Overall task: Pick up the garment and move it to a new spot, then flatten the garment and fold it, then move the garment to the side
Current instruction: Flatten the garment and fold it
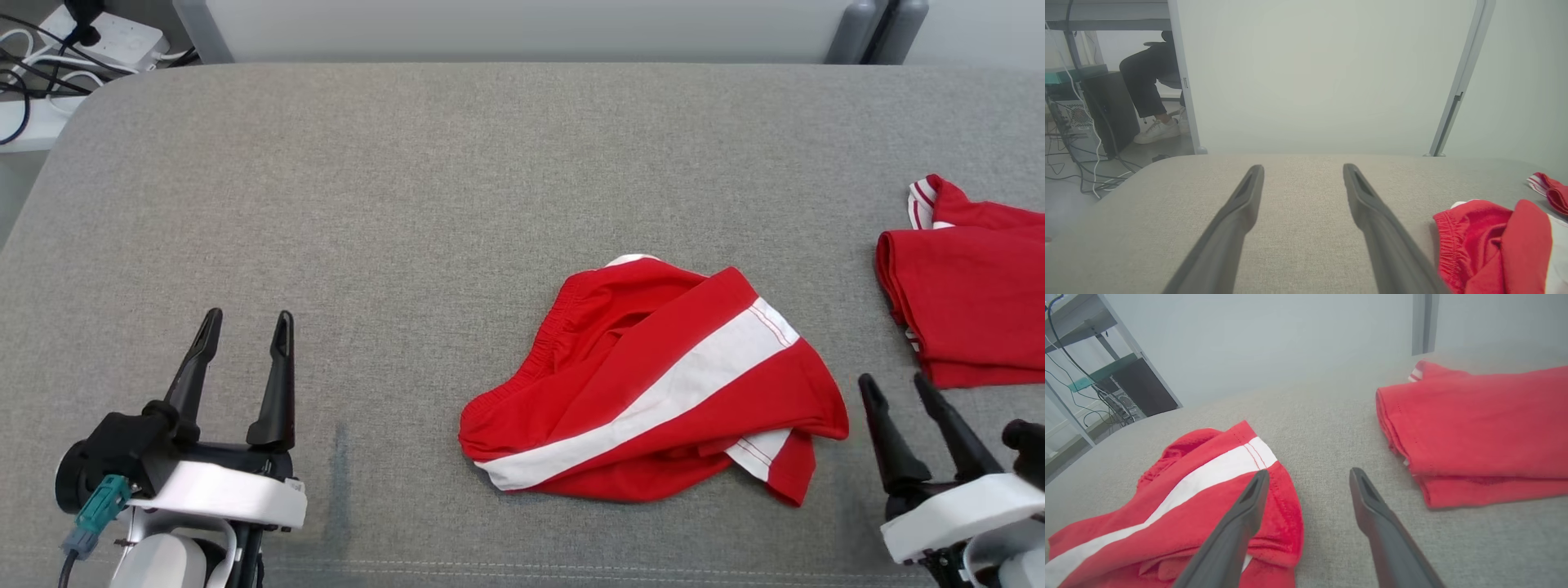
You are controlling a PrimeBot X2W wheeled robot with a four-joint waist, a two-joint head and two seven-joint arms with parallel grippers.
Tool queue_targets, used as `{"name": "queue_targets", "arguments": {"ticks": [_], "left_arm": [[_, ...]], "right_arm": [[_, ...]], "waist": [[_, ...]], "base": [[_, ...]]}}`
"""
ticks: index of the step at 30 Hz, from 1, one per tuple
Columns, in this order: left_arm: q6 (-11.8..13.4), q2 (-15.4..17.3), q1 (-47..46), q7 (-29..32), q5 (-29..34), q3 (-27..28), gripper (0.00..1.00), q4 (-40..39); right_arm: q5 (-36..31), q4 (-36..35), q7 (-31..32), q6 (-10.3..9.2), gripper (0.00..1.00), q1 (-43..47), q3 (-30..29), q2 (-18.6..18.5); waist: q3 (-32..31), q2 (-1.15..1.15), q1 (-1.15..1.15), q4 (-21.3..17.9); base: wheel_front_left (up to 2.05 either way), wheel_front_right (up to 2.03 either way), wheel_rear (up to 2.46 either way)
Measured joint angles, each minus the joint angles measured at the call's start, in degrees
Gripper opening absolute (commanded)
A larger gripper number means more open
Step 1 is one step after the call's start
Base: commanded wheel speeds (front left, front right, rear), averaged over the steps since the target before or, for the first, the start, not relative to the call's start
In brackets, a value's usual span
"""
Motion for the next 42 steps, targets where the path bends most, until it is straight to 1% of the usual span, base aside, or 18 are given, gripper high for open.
{"name": "queue_targets", "arguments": {"ticks": [3, 6, 11, 14, 20, 24, 25, 32, 37, 41, 42], "left_arm": [[0.45, 0.63, 1.42, 0.65, -0.01, 0.46, 1.00, -0.86], [0.92, 0.70, 3.18, 1.25, -0.02, 0.64, 1.00, -1.94], [1.52, 0.75, 6.21, 2.01, -0.09, 0.63, 1.00, -3.63], [2.47, 0.77, 7.90, 2.48, -0.15, 0.77, 1.00, -4.50], [3.47, 1.08, 10.37, 3.01, -0.64, 1.77, 1.00, -5.79], [3.53, 1.11, 11.65, 3.44, -1.20, 1.88, 1.00, -6.00], [3.53, 1.27, 11.68, 3.71, -1.26, 1.88, 1.00, -6.02], [3.97, 2.18, 11.67, 4.02, -1.59, 1.99, 1.00, -5.87], [4.30, 2.22, 11.67, 4.83, -1.59, 1.86, 1.00, -5.89], [4.23, 2.54, 11.60, 5.92, -1.59, 1.23, 1.00, -6.04], [3.77, 2.83, 11.40, 6.48, -1.59, 0.64, 1.00, -6.11]], "right_arm": [[-2.71, -1.54, -1.16, 0.00, 1.00, 0.92, -3.14, -0.20], [-6.37, -4.44, -1.53, 0.00, 1.00, 1.24, -5.26, 0.38], [-11.98, -10.57, -1.74, 0.00, 1.00, 3.20, -7.34, 2.20], [-14.12, -13.63, -1.74, 0.00, 1.00, 5.91, -8.39, 3.34], [-18.07, -18.09, -1.74, 0.00, 1.00, 10.23, -9.77, 6.28], [-18.07, -19.94, -1.55, 0.00, 1.00, 12.94, -9.99, 8.35], [-18.07, -20.43, -1.02, 0.00, 1.00, 14.83, -9.99, 8.60], [-17.89, -21.15, -0.38, 0.00, 1.00, 15.12, -9.56, 8.34], [-17.74, -21.19, -0.38, 0.00, 1.00, 15.01, -9.05, 8.26], [-17.73, -21.26, -0.38, 0.00, 1.00, 14.77, -8.51, 8.25], [-17.73, -21.32, -0.38, 0.00, 1.00, 14.76, -8.56, 8.20]], "waist": [[-0.79, 0.00, 0.00, -0.37], [-1.61, 0.00, 0.00, -0.82], [-3.40, 0.00, 0.00, -1.40], [-4.50, 0.00, 0.00, -1.50], [-5.73, 0.00, 0.00, -1.96], [-6.13, 0.00, 0.00, -2.42], [-6.13, 0.00, 0.00, -2.64], [-6.30, 0.00, 0.00, -3.62], [-6.09, 0.00, 0.00, -3.85], [-5.81, 0.00, 0.00, -3.80], [-5.61, 0.00, 0.00, -3.68]], "base": [[0.00, 0.00, 0.00], [0.00, 0.00, 0.00], [0.00, 0.00, 0.00], [0.00, 0.00, 0.00], [0.00, 0.00, 0.00], [0.00, 0.00, 0.00], [0.00, 0.00, 0.00], [0.00, 0.00, 0.00], [0.00, 0.00, 0.00], [0.00, 0.00, 0.00], [0.00, 0.00, 0.00]]}}
